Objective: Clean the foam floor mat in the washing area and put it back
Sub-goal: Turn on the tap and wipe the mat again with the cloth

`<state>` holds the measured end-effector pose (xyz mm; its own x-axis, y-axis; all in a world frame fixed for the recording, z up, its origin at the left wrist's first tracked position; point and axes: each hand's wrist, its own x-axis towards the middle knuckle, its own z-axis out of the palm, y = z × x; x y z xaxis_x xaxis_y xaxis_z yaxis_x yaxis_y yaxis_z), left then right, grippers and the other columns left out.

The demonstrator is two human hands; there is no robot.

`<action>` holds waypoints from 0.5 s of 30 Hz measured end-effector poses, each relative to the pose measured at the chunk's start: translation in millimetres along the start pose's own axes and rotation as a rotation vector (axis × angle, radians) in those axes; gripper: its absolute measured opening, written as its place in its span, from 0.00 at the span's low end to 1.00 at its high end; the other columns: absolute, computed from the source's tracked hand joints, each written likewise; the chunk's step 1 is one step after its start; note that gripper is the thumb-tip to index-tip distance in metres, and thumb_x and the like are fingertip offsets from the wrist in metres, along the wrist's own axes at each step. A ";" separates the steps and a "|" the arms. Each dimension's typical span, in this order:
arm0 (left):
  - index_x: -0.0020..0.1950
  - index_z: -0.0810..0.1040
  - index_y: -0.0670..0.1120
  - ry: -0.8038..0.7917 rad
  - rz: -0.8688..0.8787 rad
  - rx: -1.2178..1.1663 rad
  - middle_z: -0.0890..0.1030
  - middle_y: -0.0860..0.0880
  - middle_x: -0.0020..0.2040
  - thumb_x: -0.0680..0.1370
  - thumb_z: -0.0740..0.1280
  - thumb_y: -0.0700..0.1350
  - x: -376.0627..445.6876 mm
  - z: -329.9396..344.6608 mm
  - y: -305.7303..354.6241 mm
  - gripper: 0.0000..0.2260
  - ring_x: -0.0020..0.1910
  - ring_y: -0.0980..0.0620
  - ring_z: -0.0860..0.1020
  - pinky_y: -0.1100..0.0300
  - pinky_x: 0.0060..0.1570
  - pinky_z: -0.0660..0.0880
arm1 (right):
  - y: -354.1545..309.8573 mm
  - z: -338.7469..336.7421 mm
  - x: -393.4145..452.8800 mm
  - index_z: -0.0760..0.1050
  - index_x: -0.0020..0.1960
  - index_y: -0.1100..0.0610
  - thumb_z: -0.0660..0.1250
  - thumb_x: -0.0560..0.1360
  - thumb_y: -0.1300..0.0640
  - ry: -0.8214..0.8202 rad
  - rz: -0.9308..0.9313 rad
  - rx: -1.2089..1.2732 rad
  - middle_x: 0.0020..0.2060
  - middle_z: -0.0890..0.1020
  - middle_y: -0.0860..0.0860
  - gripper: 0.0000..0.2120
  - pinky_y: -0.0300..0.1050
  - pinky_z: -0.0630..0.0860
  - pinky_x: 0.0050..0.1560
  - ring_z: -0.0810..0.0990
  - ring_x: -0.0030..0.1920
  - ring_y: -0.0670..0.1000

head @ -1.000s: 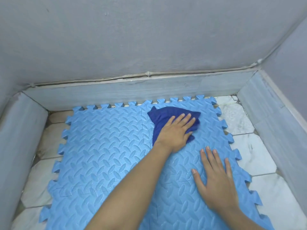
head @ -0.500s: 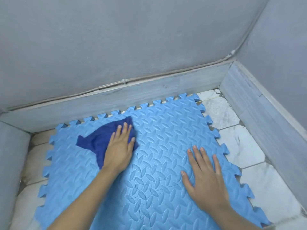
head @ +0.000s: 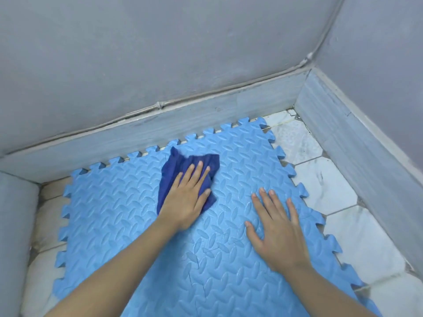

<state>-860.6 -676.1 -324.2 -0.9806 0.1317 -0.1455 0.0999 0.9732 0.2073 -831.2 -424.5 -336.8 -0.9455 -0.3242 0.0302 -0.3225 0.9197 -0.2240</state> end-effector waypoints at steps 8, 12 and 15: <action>0.78 0.49 0.46 -0.066 0.070 0.179 0.50 0.48 0.79 0.82 0.44 0.56 -217.8 35.4 -37.4 0.27 0.77 0.48 0.49 0.51 0.73 0.48 | -3.1 -1.6 -1.4 0.64 0.76 0.51 0.54 0.78 0.40 -0.008 0.021 0.014 0.76 0.64 0.48 0.29 0.56 0.49 0.77 0.58 0.78 0.49; 0.78 0.51 0.53 0.131 -0.152 0.047 0.51 0.52 0.79 0.80 0.41 0.61 -144.7 10.6 -50.3 0.28 0.77 0.51 0.51 0.51 0.74 0.47 | -4.4 -4.3 -2.0 0.61 0.77 0.50 0.52 0.78 0.40 -0.015 0.012 0.014 0.77 0.62 0.48 0.30 0.55 0.45 0.78 0.56 0.78 0.49; 0.78 0.49 0.52 0.153 -0.346 0.003 0.50 0.51 0.79 0.80 0.44 0.57 -111.5 12.9 -42.4 0.26 0.77 0.50 0.49 0.50 0.74 0.46 | -2.0 -4.2 -0.1 0.59 0.78 0.50 0.52 0.78 0.40 -0.024 0.031 0.023 0.78 0.59 0.48 0.31 0.55 0.43 0.78 0.53 0.79 0.49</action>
<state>-753.3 -729.6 -329.3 -0.9702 -0.2345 -0.0605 -0.2415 0.9558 0.1678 -830.6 -425.4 -332.3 -0.9537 -0.3007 0.0000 -0.2914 0.9243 -0.2466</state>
